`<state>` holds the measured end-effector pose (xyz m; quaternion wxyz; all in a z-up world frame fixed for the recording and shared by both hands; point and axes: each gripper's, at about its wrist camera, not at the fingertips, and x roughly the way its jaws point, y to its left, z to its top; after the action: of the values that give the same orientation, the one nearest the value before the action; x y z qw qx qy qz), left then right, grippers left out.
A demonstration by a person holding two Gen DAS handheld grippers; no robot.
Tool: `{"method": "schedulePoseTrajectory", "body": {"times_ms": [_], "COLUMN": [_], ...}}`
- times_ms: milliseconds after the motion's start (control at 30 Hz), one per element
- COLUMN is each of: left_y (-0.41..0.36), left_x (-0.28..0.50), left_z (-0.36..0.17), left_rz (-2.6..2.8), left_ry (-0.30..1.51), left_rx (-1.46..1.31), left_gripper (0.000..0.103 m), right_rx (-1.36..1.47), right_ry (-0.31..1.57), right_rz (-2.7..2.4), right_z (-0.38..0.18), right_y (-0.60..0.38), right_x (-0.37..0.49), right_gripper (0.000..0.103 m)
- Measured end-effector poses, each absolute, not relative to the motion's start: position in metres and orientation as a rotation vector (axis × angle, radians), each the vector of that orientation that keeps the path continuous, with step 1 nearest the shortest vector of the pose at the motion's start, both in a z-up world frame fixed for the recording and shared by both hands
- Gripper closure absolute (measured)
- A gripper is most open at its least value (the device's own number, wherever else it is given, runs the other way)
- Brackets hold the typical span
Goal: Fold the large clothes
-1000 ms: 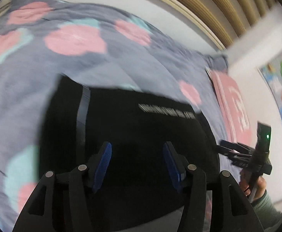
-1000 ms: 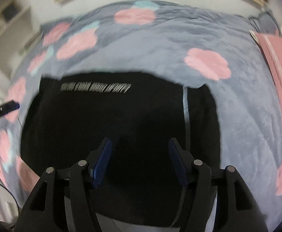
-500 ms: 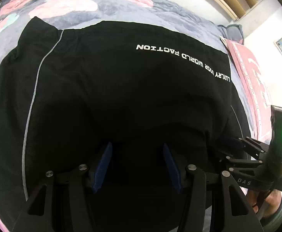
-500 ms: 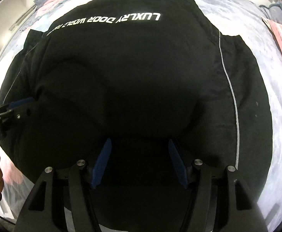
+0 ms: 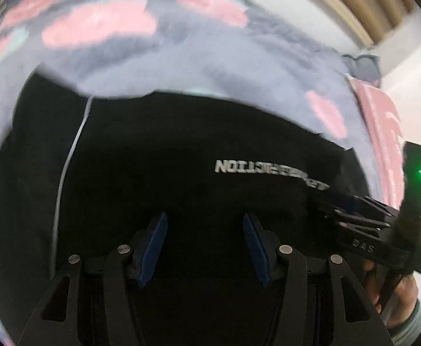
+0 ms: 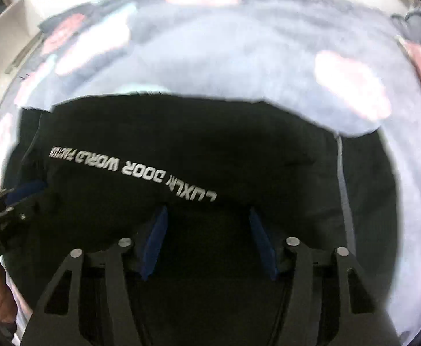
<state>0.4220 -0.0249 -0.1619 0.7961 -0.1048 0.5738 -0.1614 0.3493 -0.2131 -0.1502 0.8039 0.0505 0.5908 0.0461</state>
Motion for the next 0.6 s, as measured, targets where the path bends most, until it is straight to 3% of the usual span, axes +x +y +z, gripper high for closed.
{"method": "schedulePoseTrajectory", "body": {"times_ms": [167,400,600], "left_y": [-0.025,-0.012,-0.023], "left_x": [0.425,0.362,0.317], "left_z": [-0.157,-0.095,-0.132], "left_rz": [-0.350,-0.628,-0.657], "left_ry": [1.225,1.158,1.282], "left_rx": [-0.218,-0.224,-0.112], "left_gripper": [0.047,0.047,0.045], "right_rx": [0.145,0.055,-0.002], "right_ry": [1.269,1.160,1.315], "right_rz": [0.101,0.237,0.193], "right_z": [-0.141,-0.063,-0.123], "right_y": [-0.222,-0.222,-0.209], "right_x": [0.346,0.270,0.230], "right_gripper": [0.039,0.039,0.039]}}
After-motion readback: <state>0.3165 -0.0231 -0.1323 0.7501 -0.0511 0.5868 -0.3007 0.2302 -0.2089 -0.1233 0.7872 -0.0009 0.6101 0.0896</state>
